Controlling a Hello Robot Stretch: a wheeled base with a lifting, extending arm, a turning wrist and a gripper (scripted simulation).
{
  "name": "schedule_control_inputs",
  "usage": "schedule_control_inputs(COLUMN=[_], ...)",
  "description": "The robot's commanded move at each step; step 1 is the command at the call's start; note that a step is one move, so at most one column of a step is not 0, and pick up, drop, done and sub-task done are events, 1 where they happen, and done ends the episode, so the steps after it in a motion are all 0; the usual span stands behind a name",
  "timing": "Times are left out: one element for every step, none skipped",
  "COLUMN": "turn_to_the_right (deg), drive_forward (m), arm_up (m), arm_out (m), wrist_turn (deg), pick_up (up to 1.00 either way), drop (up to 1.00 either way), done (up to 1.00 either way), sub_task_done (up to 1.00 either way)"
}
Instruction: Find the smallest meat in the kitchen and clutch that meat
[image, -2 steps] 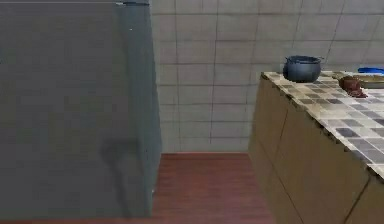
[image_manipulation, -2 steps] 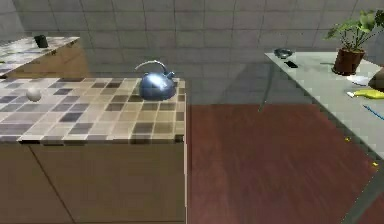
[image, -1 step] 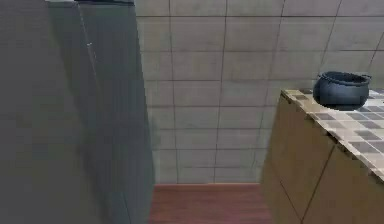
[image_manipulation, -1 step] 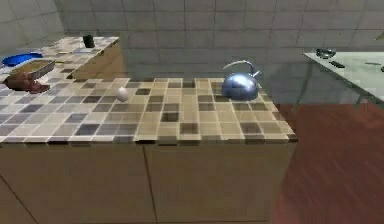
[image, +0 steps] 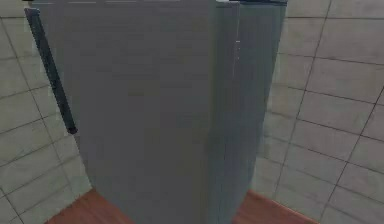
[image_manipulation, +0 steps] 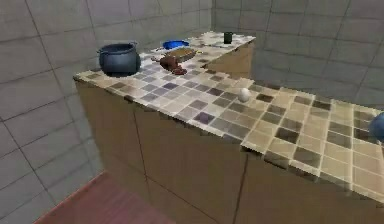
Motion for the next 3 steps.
schedule_control_inputs(turn_to_the_right=[45.0, 45.0, 45.0], drive_forward=[0.0, 0.0, 0.0], arm_up=[0.0, 0.0, 0.0], arm_out=[0.0, 0.0, 0.0], wrist_turn=[0.0, 0.0, 0.0], pick_up=[0.0, 0.0, 0.0], drop=[0.0, 0.0, 0.0], done=[0.0, 0.0, 0.0], sub_task_done=[0.0, 0.0, 0.0])
